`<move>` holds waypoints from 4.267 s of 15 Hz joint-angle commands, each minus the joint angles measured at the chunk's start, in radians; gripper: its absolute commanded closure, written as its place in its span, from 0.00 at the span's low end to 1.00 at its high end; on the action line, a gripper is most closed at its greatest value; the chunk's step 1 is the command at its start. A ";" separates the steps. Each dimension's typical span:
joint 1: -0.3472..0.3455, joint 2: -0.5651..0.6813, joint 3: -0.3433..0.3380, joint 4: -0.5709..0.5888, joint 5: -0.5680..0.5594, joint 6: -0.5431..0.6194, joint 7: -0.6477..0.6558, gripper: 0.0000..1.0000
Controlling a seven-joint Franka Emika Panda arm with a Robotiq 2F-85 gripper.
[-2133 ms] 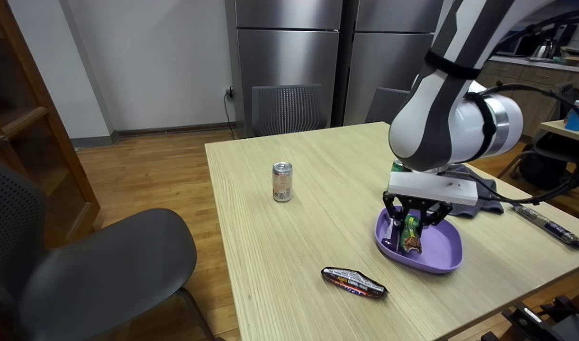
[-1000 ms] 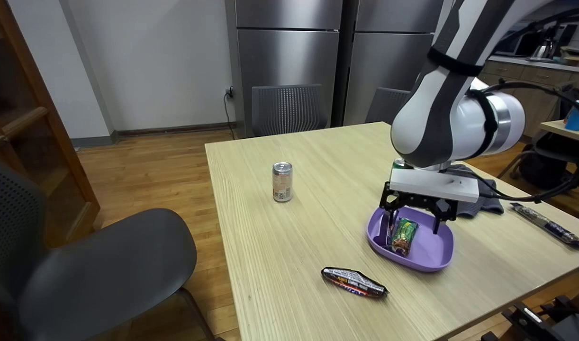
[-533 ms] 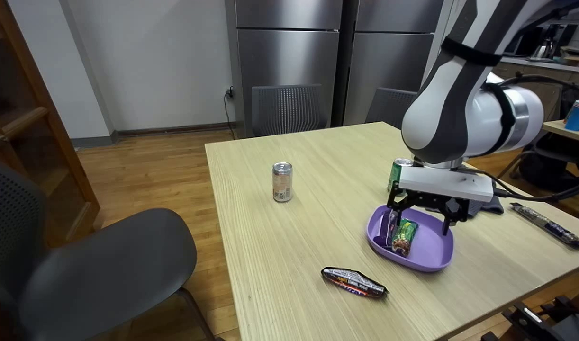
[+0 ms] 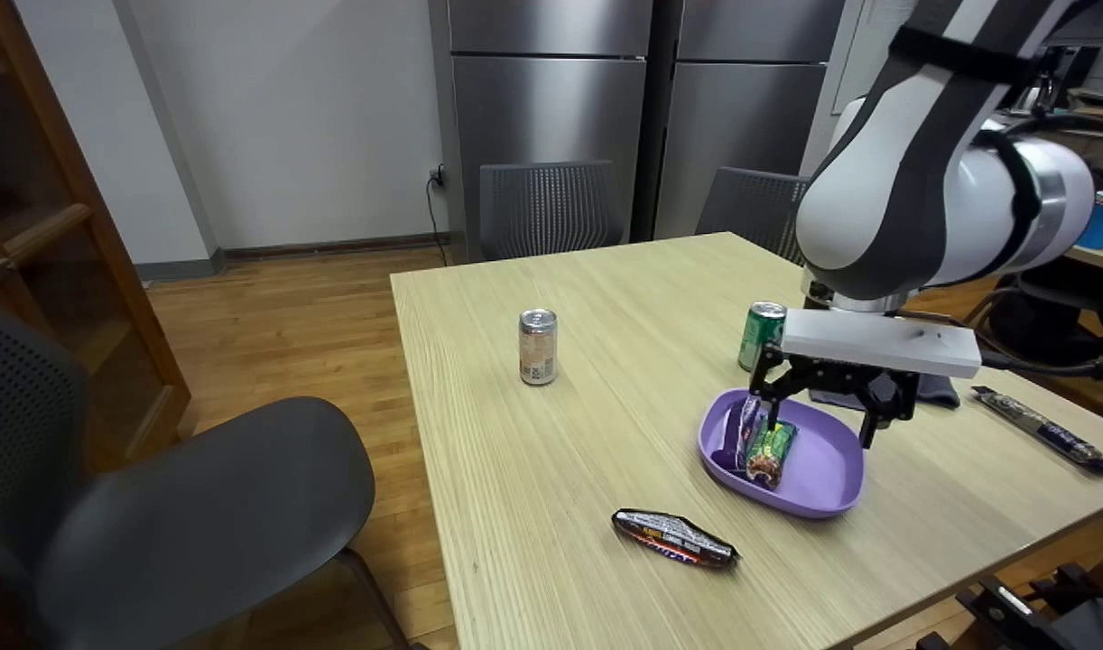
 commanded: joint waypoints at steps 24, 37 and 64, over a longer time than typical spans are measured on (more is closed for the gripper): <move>0.282 -0.104 0.056 -0.078 -0.372 0.013 0.111 0.00; 0.306 -0.089 0.033 -0.074 -0.411 0.017 0.110 0.00; 0.161 0.094 0.216 0.086 -0.405 0.036 -0.352 0.00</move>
